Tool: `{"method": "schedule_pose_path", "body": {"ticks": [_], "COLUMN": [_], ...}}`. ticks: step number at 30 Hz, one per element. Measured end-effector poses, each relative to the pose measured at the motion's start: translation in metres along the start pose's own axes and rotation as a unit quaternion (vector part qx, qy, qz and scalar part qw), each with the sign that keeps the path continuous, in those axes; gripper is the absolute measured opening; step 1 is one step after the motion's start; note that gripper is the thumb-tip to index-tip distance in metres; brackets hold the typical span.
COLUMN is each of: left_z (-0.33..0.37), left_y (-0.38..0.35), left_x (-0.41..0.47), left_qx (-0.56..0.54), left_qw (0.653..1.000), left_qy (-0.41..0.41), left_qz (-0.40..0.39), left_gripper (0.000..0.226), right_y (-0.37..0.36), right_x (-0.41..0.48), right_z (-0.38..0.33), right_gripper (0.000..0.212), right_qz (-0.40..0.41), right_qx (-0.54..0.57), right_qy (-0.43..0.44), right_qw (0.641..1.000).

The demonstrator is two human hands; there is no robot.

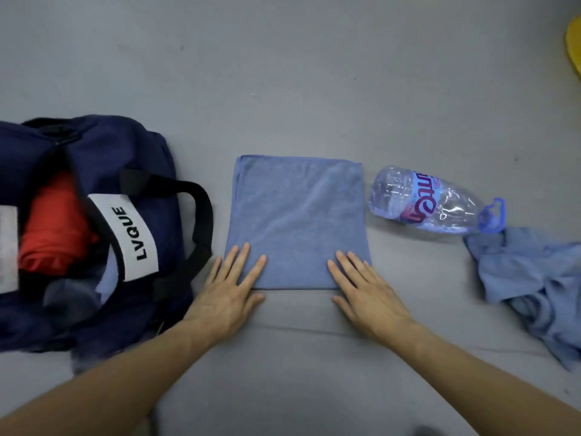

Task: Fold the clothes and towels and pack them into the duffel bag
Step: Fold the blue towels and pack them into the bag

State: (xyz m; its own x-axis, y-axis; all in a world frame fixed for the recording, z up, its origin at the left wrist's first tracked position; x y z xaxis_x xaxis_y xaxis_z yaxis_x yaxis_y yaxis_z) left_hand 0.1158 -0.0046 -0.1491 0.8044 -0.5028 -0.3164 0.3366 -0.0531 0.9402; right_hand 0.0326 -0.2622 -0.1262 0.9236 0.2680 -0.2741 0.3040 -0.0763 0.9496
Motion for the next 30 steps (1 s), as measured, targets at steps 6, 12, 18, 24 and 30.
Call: {"method": "schedule_pose_path", "body": {"ticks": [6, 12, 18, 24, 30], "left_z": [0.002, 0.000, 0.009, -0.003, 0.000], "left_y": [-0.006, 0.008, 0.005, 0.015, 0.025], "left_x": [-0.083, -0.124, -0.109, -0.094, -0.090], "left_qx": [0.076, 0.049, -0.011, -0.018, -0.038], "left_qw": [0.995, 0.989, 0.987, 0.990, 0.988], "left_qy": [-0.037, -0.130, -0.162, -0.139, -0.116], "left_qz": [-0.046, -0.053, 0.010, 0.030, 0.095], "left_gripper": [0.075, 0.059, 0.046, 0.041, 0.020], "right_y": [-0.009, -0.020, -0.019, -0.005, 0.005], "right_x": [-0.074, -0.126, -0.093, -0.082, -0.087], "right_z": [-0.056, -0.069, -0.046, -0.037, -0.026], "right_gripper": [0.075, 0.069, 0.043, 0.033, 0.030], "right_qz": [-0.046, -0.040, 0.060, 0.109, 0.138], "right_qx": [0.039, 0.054, 0.032, 0.127, 0.264], "right_qy": [0.025, 0.055, 0.058, 0.019, -0.064], "right_qw": [0.998, 0.996, 0.996, 0.986, 0.952]}}
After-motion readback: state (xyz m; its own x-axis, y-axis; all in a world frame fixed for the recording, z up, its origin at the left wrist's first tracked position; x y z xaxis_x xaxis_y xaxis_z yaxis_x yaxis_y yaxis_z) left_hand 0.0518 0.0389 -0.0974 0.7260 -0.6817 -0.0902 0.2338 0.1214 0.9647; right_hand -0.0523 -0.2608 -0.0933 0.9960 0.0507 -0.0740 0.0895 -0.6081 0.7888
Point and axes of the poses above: each hand's wrist, its own x-axis towards the middle knuckle, its own y-axis out of the back of the hand, z = x × y, the point moved 7 cm from there along x, towards the middle knuckle, and after that the axes turned 9 degrees about y, right-handed, at the moved point
